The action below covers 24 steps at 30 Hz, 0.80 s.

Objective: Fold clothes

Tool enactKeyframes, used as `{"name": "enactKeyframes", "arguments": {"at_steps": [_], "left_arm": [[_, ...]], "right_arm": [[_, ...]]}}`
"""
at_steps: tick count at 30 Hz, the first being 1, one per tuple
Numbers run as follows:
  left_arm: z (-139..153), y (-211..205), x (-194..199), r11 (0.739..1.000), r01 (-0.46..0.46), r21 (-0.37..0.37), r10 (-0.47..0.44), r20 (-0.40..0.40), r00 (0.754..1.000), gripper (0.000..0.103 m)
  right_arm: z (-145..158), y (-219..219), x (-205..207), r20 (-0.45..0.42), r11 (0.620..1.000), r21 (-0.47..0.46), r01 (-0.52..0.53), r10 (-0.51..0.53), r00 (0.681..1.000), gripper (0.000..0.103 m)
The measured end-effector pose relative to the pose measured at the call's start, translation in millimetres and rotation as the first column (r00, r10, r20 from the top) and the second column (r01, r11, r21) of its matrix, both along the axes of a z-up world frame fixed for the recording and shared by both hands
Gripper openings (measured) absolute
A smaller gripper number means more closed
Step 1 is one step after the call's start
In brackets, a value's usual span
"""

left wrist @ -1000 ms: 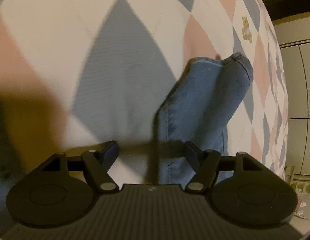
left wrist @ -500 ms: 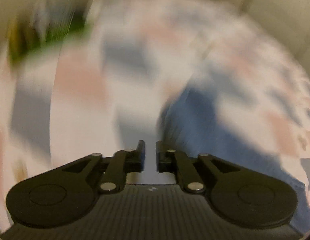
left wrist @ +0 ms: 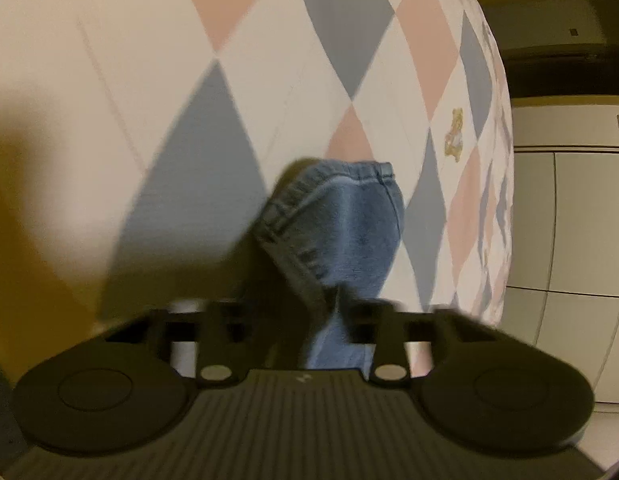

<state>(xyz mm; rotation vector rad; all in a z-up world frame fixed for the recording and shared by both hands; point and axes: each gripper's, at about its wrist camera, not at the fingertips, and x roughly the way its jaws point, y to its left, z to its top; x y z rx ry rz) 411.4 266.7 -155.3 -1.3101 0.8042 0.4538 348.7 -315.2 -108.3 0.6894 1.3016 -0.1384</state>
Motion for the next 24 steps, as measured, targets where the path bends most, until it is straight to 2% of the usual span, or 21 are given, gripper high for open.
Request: {"name": "enactKeyframes", "arguments": {"at_steps": [2, 3, 4, 5, 6, 7, 8, 9, 10, 11, 12, 14, 15, 16, 17, 19, 22, 23, 24], "left_arm": [[16.1, 0.9, 11.3, 0.995, 0.065, 0.079, -0.066, 0.013, 0.998, 0.001], [27.9, -1.4, 15.9, 0.983, 0.109, 0.147, -0.113, 0.019, 0.993, 0.001], [51.4, -12.6, 17.3, 0.934, 0.188, 0.302, -0.205, 0.023, 0.979, 0.001], [74.9, -23.9, 18.7, 0.855, 0.258, 0.450, -0.294, 0.011, 0.956, 0.001], [94.3, -34.7, 20.1, 0.754, 0.315, 0.577, -0.373, -0.018, 0.928, 0.002], [100.5, -44.3, 21.4, 0.652, 0.361, 0.667, -0.427, -0.070, 0.901, 0.006], [101.6, -52.2, 23.3, 0.546, 0.408, 0.732, -0.464, -0.141, 0.875, 0.013], [86.5, -54.9, 27.1, 0.464, 0.478, 0.746, -0.462, -0.256, 0.849, 0.017], [69.5, -55.5, 31.0, 0.396, 0.546, 0.738, -0.446, -0.365, 0.817, 0.028], [45.3, -48.6, 34.9, 0.384, 0.614, 0.689, -0.412, -0.467, 0.782, 0.034], [21.8, -38.4, 36.5, 0.401, 0.671, 0.624, -0.375, -0.556, 0.741, 0.034], [12.2, -25.1, 27.9, 0.458, 0.659, 0.597, -0.344, -0.565, 0.750, 0.039], [10.6, -21.0, 23.7, 0.477, 0.651, 0.591, -0.323, -0.571, 0.755, 0.040], [19.6, -24.9, 19.8, 0.465, 0.641, 0.610, -0.285, -0.583, 0.761, 0.040], [27.9, -28.2, 14.9, 0.460, 0.632, 0.624, -0.252, -0.591, 0.766, 0.048], [39.9, -31.0, -0.5, 0.494, 0.614, 0.616, -0.232, -0.587, 0.775, 0.053], [57.6, -36.2, -25.4, 0.548, 0.585, 0.598, -0.211, -0.578, 0.788, 0.052], [62.8, -42.1, -40.8, 0.580, 0.579, 0.573, -0.241, -0.558, 0.794, 0.052], [67.9, -51.2, -57.9, 0.597, 0.587, 0.548, -0.277, -0.546, 0.791, 0.052]], "right_arm": [[3.2, -0.6, -3.1, 0.004, 1.000, -0.009, 0.011, -0.011, 1.000, 0.069], [4.5, -0.4, -2.9, 0.008, 1.000, -0.016, 0.017, -0.017, 1.000, 0.069], [7.1, -1.3, -3.7, 0.014, 0.999, -0.025, 0.026, -0.026, 1.000, 0.069], [10.0, -2.4, -4.9, 0.020, 0.999, -0.033, 0.035, -0.034, 0.999, 0.069], [11.9, -3.7, -5.4, 0.024, 0.998, -0.038, 0.044, -0.043, 0.999, 0.069], [13.6, -5.1, -5.9, 0.028, 0.998, -0.042, 0.053, -0.052, 0.998, 0.069], [14.8, -6.0, -6.3, 0.031, 0.997, -0.042, 0.058, -0.057, 0.998, 0.069], [15.4, -6.5, -6.9, 0.033, 0.997, -0.042, 0.062, -0.060, 0.998, 0.069], [15.8, -6.3, -7.9, 0.035, 0.997, -0.041, 0.065, -0.063, 0.997, 0.069], [15.3, -5.7, -8.9, 0.034, 0.997, -0.037, 0.066, -0.065, 0.997, 0.069], [14.6, -4.8, -10.1, 0.030, 0.997, -0.032, 0.066, -0.065, 0.997, 0.069], [15.4, -1.2, -14.3, 0.026, 0.998, -0.027, 0.054, -0.053, 0.998, 0.069], [18.2, -3.7, -19.0, 0.031, 0.998, -0.030, 0.052, -0.051, 0.998, 0.069], [21.4, -7.1, -24.2, 0.038, 0.998, -0.033, 0.051, -0.050, 0.998, 0.069], [24.7, -10.6, -29.5, 0.045, 0.998, -0.037, 0.051, -0.049, 0.998, 0.070], [26.3, -26.3, -43.9, 0.044, 0.996, -0.040, 0.082, -0.080, 0.996, 0.070], [25.9, -58.7, -67.4, 0.029, 0.988, -0.063, 0.139, -0.138, 0.990, 0.070], [26.9, -70.4, -76.0, 0.031, 0.985, -0.070, 0.155, -0.153, 0.988, 0.070], [27.7, -82.5, -83.9, 0.036, 0.983, -0.077, 0.167, -0.164, 0.986, 0.070]]}}
